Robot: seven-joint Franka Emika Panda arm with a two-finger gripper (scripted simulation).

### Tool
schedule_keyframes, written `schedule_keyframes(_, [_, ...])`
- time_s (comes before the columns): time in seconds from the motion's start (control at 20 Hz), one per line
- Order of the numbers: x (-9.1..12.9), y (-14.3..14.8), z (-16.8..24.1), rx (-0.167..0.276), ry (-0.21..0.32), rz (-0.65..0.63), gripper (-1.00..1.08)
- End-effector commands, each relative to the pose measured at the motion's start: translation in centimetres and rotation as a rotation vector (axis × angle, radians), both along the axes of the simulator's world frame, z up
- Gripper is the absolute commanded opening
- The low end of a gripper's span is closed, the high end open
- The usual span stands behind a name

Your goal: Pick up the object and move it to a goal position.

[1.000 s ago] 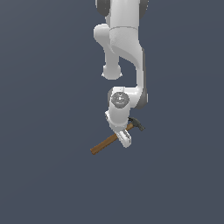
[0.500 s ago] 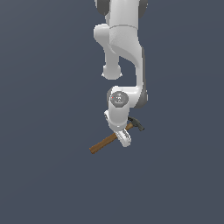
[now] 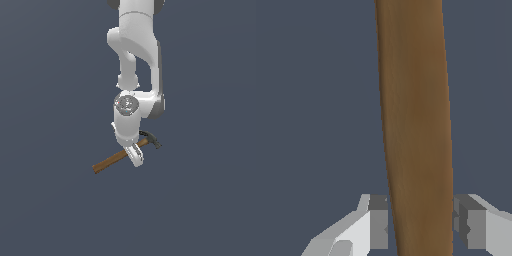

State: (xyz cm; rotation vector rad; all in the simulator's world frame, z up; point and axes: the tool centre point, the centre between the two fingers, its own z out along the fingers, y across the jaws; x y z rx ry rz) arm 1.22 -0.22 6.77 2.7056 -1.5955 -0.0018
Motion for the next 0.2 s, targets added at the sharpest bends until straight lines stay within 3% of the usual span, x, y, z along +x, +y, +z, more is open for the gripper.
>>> schedule_keyframes(0.0, [0.30, -0.43, 0.87, 0.000, -0.001, 0.001, -1.00])
schedule_keyframes(0.15, [0.39, -0.60, 1.15, 0.000, -0.001, 0.001, -1.00])
